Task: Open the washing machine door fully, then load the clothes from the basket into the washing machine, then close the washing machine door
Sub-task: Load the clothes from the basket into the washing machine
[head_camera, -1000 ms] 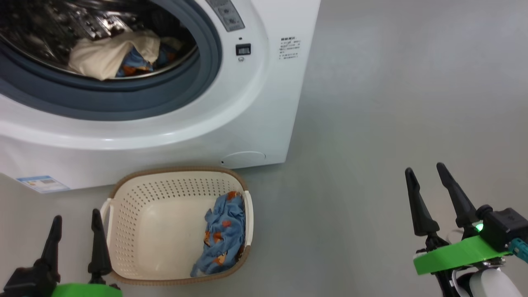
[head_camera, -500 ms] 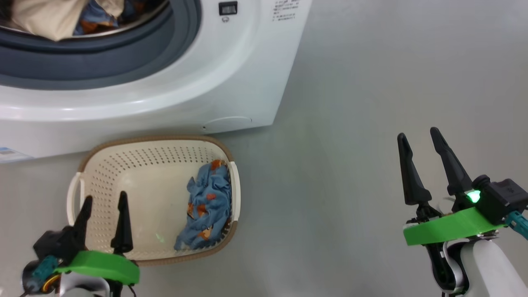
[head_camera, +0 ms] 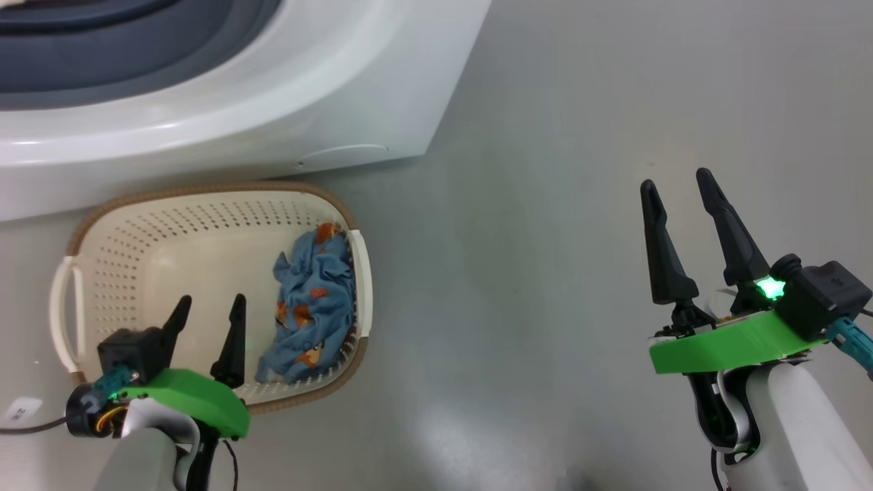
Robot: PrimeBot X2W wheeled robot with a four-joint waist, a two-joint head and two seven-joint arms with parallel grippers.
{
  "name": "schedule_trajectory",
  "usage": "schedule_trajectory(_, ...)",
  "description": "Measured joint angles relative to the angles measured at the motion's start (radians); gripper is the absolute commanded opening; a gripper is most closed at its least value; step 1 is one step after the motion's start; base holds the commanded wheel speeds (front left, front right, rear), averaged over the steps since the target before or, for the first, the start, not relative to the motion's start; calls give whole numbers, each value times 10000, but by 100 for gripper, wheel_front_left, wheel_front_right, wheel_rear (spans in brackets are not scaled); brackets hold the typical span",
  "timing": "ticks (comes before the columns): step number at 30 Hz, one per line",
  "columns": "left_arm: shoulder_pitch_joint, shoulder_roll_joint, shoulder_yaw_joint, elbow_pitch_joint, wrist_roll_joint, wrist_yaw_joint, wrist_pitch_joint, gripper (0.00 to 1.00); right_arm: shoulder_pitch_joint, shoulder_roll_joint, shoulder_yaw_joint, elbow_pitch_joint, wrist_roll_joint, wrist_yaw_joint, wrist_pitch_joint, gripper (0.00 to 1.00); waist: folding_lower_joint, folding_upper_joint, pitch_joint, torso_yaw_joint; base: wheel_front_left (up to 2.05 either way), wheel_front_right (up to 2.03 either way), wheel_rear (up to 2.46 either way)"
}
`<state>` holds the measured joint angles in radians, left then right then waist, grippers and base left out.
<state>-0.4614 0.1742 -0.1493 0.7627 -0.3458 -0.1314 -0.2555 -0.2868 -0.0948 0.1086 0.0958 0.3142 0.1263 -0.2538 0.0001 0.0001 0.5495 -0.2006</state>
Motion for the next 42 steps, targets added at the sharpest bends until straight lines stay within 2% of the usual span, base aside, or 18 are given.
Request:
schedule_trajectory(24, -2500, 970, -3104, 2462, -1666, 0, 0, 100, -1119, 362, 247, -240, 0, 0, 0, 100, 0, 0, 2042, -747, 0, 0, 0)
schedule_trajectory(42, -3847, 1939, -6218, 2506, -3799, 0, 105, 100, -1624, 462, 566, -447, 324, 0, 0, 100, 0, 0, 3307, -1226, 0, 0, 0)
